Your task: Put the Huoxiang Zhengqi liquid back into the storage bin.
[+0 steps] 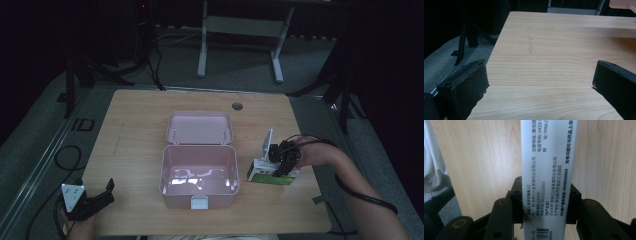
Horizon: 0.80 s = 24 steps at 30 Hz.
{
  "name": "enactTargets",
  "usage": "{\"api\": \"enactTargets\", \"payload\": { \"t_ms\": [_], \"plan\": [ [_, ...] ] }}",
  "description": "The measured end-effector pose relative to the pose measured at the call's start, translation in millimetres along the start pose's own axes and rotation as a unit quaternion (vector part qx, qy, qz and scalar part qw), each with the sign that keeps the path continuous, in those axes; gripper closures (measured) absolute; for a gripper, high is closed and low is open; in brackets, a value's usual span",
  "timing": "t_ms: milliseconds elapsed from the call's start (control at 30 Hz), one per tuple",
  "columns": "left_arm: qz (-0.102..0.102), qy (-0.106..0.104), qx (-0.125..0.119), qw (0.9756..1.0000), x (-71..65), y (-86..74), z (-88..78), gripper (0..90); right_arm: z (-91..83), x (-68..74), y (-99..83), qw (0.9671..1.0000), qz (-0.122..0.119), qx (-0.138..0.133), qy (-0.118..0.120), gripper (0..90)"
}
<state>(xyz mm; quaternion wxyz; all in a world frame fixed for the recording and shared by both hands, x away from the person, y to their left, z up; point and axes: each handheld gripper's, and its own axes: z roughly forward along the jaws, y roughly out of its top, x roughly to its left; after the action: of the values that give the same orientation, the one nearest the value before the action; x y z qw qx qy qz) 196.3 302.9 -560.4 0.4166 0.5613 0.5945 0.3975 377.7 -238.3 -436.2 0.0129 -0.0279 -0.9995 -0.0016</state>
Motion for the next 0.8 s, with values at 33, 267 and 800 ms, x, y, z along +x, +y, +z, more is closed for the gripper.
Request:
{"api": "enactTargets", "payload": {
  "t_ms": [33, 267, 800],
  "plan": [
    [0.000, 0.000, 0.000, 1.0000, 0.0, 0.1, 0.0, 0.2, -1.4, 1.9, 0.5, 1.0000, 0.003, 0.007, 0.000, 62.0],
    [-0.003, 0.000, 0.000, 1.0000, 0.4, 0.2, -0.2, 0.2, -17.4, 11.6, 5.3, 0.9996, 0.007, 0.027, -0.001, 61.9],
    [0.001, -0.001, 0.001, 1.0000, 0.2, 0.1, -0.1, 0.2, -70.5, 30.2, 26.4, 0.9989, -0.002, 0.042, -0.020, 61.9]
  ]
}}
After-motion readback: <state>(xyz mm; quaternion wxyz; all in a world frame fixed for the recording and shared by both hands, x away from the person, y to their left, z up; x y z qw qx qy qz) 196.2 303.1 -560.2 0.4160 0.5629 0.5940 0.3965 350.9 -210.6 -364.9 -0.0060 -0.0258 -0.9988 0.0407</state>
